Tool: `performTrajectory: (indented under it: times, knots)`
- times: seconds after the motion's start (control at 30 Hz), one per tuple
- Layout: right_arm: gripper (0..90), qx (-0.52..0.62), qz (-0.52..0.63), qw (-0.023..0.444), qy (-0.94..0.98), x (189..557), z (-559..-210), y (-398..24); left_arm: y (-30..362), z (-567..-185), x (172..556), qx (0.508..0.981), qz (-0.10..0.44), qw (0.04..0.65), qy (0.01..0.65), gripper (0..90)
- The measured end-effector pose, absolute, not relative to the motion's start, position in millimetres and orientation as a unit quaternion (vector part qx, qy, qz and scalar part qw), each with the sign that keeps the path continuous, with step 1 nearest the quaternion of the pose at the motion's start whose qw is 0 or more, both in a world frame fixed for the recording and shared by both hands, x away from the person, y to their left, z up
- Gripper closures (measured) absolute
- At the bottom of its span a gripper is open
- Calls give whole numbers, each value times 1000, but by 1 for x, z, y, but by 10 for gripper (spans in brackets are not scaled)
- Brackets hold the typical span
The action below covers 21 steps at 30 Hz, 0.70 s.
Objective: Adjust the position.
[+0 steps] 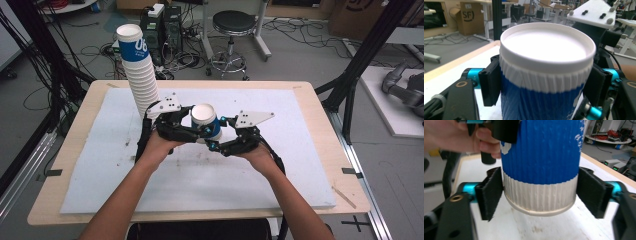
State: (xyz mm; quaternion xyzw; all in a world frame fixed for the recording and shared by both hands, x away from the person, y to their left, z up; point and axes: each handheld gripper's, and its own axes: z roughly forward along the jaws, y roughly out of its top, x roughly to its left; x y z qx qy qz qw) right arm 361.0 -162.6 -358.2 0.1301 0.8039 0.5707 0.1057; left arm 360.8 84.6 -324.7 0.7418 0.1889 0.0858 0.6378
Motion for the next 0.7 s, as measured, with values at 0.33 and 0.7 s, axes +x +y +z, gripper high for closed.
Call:
performTrajectory:
  times: [0.33, 0.7]
  knots:
    - [301, 98, 532, 125, 832, 356, -350, -173, 91, -314, 363, 771, 88, 605, 176, 211]
    - [307, 84, 524, 112, 840, 357, -349, -178, 94, -317, 366, 759, 49, 627, 168, 299]
